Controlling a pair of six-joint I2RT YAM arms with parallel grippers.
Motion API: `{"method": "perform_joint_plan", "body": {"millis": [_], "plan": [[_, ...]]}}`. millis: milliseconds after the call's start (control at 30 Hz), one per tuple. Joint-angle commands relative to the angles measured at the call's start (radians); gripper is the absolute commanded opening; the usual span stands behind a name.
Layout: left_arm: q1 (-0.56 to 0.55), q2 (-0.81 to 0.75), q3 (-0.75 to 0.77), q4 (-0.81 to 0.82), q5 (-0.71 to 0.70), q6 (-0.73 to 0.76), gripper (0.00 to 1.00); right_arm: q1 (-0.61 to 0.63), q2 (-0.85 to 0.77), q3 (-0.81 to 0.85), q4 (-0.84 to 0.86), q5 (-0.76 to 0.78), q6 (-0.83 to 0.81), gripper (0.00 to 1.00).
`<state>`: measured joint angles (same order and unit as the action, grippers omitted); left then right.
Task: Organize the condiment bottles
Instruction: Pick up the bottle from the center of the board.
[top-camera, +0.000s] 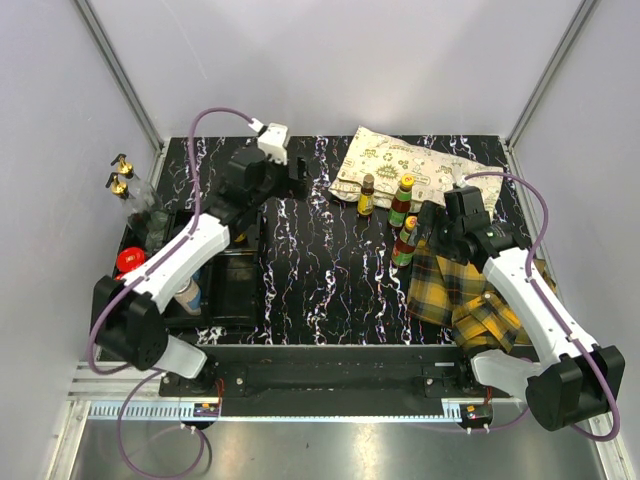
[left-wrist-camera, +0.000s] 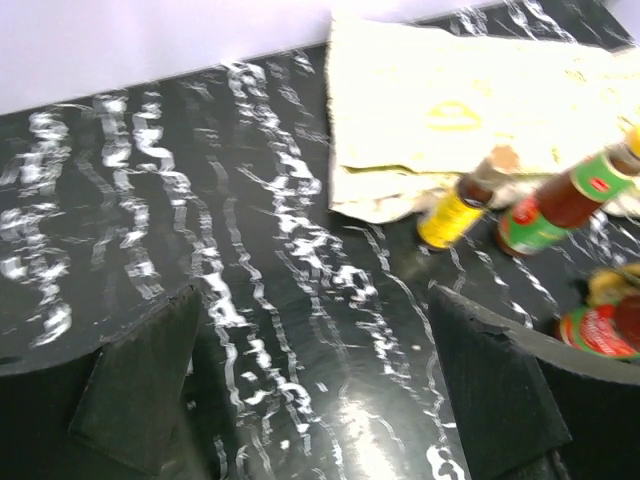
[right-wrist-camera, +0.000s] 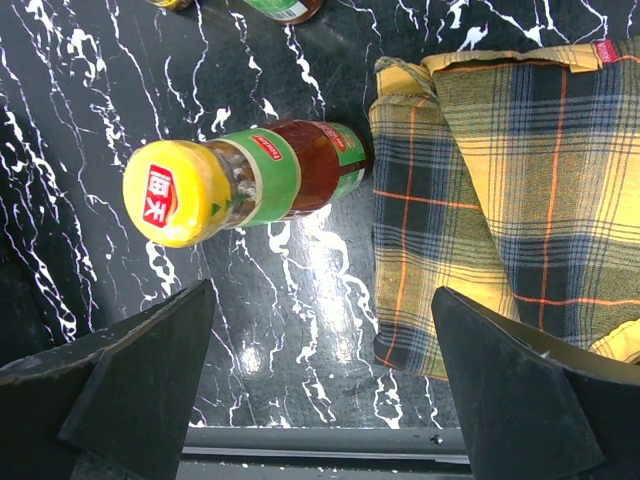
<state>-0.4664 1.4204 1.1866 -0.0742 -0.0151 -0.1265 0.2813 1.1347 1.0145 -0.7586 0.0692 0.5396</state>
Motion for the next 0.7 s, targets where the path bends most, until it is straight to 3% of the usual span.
{"method": "perform_joint_plan", "body": {"millis": [0, 333, 667], "plan": [[-0.035, 0.089, 0.106, 0.109, 0.13, -0.001, 0.99, -0.005, -0.013, 0.059, -0.008, 0.017, -0.003, 1.0], [-0.123, 0.418, 0.365, 0.131, 0.245, -0.036, 0.99, -0.007, -0.035, 0.059, -0.013, 0.026, -0.013, 1.0], [-0.181, 0.572, 0.485, 0.146, 0.253, -0.035, 0.99, -0.013, -0.024, 0.05, -0.018, 0.03, -0.018, 1.0]]}}
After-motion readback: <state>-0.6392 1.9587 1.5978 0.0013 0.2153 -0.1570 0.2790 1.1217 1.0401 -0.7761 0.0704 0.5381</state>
